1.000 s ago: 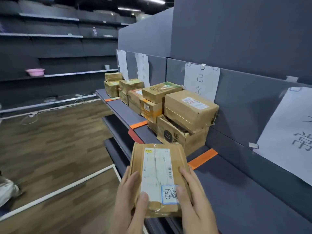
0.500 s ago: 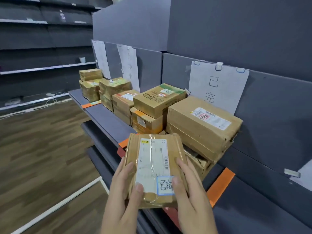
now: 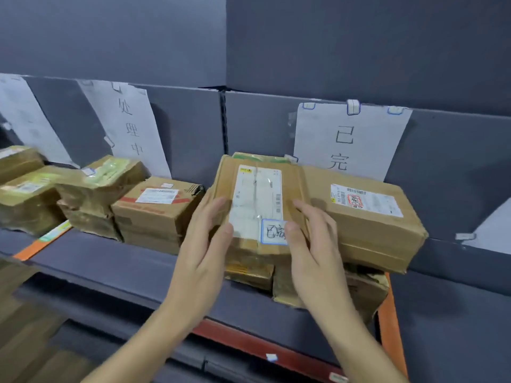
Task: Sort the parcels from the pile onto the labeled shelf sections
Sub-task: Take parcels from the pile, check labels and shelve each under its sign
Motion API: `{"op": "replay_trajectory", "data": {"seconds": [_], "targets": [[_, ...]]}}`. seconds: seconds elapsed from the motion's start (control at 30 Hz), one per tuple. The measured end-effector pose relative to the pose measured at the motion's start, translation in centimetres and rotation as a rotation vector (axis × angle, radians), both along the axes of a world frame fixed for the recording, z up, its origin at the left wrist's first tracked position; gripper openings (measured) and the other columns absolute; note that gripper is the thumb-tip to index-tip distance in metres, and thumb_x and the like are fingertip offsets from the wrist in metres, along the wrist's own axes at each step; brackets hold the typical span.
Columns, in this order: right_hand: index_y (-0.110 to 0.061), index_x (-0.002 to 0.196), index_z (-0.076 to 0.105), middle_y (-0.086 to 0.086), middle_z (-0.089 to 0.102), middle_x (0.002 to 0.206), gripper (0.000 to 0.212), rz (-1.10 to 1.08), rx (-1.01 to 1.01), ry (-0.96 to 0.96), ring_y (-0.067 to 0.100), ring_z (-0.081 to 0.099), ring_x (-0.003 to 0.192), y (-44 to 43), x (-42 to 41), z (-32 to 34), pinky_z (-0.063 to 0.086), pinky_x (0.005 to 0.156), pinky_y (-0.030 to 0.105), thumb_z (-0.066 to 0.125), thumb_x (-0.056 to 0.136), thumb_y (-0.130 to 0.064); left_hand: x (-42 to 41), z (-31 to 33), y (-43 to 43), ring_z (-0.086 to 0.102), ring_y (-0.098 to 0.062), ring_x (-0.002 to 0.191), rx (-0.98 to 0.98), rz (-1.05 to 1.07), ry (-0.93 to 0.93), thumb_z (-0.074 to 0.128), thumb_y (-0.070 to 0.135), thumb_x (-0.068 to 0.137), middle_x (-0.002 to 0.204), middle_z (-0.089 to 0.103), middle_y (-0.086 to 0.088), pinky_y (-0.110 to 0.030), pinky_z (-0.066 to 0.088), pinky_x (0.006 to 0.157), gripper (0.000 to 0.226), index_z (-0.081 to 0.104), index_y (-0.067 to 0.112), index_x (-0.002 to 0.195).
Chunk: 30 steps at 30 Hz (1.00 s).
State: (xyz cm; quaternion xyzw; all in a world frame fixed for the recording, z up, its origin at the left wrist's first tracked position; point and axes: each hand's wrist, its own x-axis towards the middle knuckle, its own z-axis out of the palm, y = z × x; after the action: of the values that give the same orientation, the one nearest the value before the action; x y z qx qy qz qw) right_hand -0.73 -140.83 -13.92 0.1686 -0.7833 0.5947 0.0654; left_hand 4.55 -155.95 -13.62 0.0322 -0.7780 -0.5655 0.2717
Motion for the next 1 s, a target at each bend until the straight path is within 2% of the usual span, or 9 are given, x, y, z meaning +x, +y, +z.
{"op": "replay_trajectory", "data": {"seconds": [0.07,0.13,0.2,0.27,0.43,0.57,0.67,0.87,1.0], "targets": [[-0.031,0.134,0.045,-0.009,0.034,0.135,0.033,-0.038,0.002,0.005,-0.039,0.029,0.095,-2.1,-2.0,1.3,0.025,0.073,-0.012,0.043,0.101,-0.027,-2.3,1.1,-2.5,0.024,0.011,0.136,0.006,-0.054,-0.012,0.040,0.032,0.098,0.144,0.037,0.028,-0.029,0.024,0.116,0.037,0.045,0.034,0.134],[-0.029,0.136,0.043,-0.010,0.033,0.134,0.035,-0.056,0.035,-0.006,-0.034,0.035,0.094,-3.8,-4.3,2.0,0.030,0.070,-0.008,0.042,0.102,-0.030,-4.9,1.6,-4.5,0.023,0.008,0.137,-0.002,-0.084,-0.058,0.037,0.026,0.102,0.147,0.033,0.025,-0.032,0.022,0.117,0.036,0.044,0.033,0.136],[-0.031,0.137,0.043,-0.007,0.033,0.138,0.035,-0.091,0.093,-0.024,-0.013,0.043,0.103,-5.2,-6.5,2.4,0.033,0.075,0.004,0.039,0.102,-0.035,-7.6,1.8,-6.1,0.026,0.001,0.138,-0.031,-0.110,-0.117,0.033,0.028,0.102,0.148,0.032,0.021,-0.037,0.024,0.117,0.034,0.043,0.036,0.134],[-0.029,0.137,0.043,-0.001,0.034,0.141,0.036,-0.133,0.163,-0.031,0.002,0.038,0.111,-6.4,-8.1,2.4,0.030,0.076,0.009,0.037,0.103,-0.035,-9.7,1.6,-7.5,0.029,-0.004,0.136,-0.077,-0.138,-0.177,0.032,0.031,0.102,0.148,0.034,0.017,-0.039,0.026,0.116,0.034,0.041,0.038,0.134],[-0.024,0.139,0.041,0.004,0.039,0.139,0.039,-0.234,0.323,-0.036,0.007,0.040,0.107,-7.6,-10.0,1.9,0.029,0.062,0.006,0.036,0.102,-0.037,-12.4,0.7,-9.4,0.032,-0.001,0.126,-0.210,-0.213,-0.247,0.033,0.031,0.102,0.148,0.037,0.010,-0.026,0.026,0.107,0.040,0.037,0.028,0.142],[-0.021,0.141,0.039,0.004,0.045,0.138,0.043,-0.298,0.381,-0.023,0.016,0.050,0.118,-8.2,-10.7,2.2,0.035,0.069,0.015,0.040,0.101,-0.037,-13.6,1.0,-9.8,0.033,-0.005,0.130,-0.266,-0.226,-0.263,0.036,0.032,0.102,0.149,0.037,0.010,-0.027,0.027,0.102,0.042,0.035,0.027,0.144],[-0.018,0.144,0.033,0.005,0.041,0.144,0.048,-0.313,0.454,-0.044,0.021,0.048,0.125,-8.6,-11.0,2.7,0.031,0.077,0.021,0.040,0.101,-0.038,-14.4,1.5,-10.1,0.033,-0.009,0.134,-0.281,-0.231,-0.285,0.036,0.031,0.102,0.149,0.036,0.008,-0.025,0.027,0.100,0.043,0.034,0.026,0.144],[-0.017,0.140,0.036,0.010,0.046,0.137,0.044,-0.314,0.532,-0.049,0.029,0.050,0.120,-9.0,-11.6,3.3,0.035,0.081,0.031,0.039,0.100,-0.037,-15.2,2.6,-10.2,0.034,-0.012,0.134,-0.331,-0.251,-0.303,0.038,0.033,0.100,0.150,0.035,0.003,-0.023,0.026,0.094,0.046,0.035,0.022,0.145],[-0.022,0.139,0.038,0.007,0.046,0.138,0.047,-0.293,0.556,-0.058,0.029,0.051,0.119,-8.9,-11.7,3.5,0.044,0.094,0.039,0.038,0.097,-0.043,-15.1,3.5,-10.0,0.033,-0.015,0.131,-0.352,-0.264,-0.303,0.034,0.032,0.102,0.138,0.044,0.008,-0.021,0.028,0.093,0.037,0.043,0.019,0.135]]}}
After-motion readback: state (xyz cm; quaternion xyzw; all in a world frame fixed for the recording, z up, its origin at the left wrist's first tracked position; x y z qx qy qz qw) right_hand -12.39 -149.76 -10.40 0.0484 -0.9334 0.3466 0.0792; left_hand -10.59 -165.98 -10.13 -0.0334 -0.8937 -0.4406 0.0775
